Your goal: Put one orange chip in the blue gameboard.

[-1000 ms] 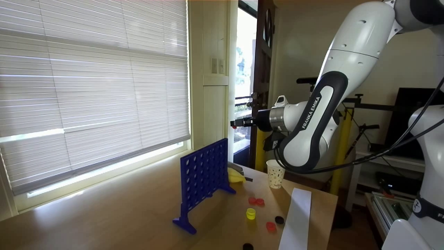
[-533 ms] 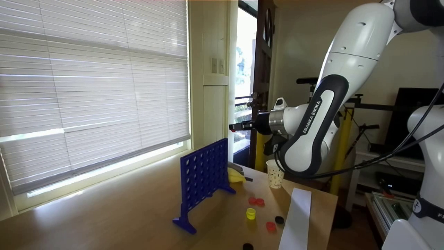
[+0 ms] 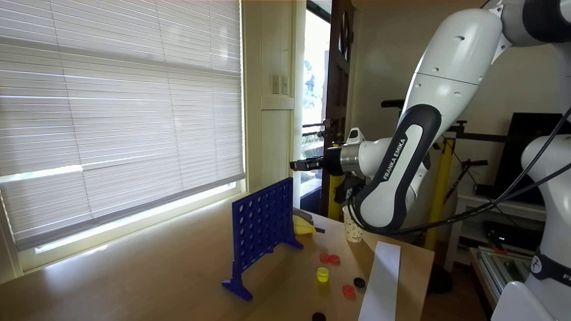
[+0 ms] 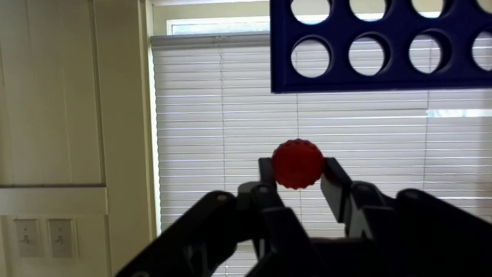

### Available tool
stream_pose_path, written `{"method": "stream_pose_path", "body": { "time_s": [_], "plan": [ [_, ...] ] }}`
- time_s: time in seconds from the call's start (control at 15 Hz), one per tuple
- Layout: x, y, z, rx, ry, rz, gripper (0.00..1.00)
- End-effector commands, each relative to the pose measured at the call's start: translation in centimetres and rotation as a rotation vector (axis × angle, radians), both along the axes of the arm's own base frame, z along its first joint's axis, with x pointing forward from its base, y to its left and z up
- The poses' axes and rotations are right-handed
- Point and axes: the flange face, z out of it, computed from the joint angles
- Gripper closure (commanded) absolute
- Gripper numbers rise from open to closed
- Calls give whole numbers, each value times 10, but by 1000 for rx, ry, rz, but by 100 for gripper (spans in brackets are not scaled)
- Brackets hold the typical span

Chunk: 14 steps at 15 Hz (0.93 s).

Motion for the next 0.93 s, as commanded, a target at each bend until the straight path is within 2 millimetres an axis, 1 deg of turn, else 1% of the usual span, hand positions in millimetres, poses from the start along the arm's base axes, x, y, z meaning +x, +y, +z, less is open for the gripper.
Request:
{"method": "stream_pose_path", "body": {
  "time_s": [0.0,0.27,0.47,0.53,0.6,0.87],
  "plan": [
    [5,1,-9,-40,-19,-10,90],
    [2,3,-23,-57,6,-5,90],
    [3,5,-25,-73,5,-3,90],
    [2,3,-20,-67,32,9,65],
    [2,4,-25,-69,39,12,65],
    [2,4,-25,-74,38,13,65]
  ]
}}
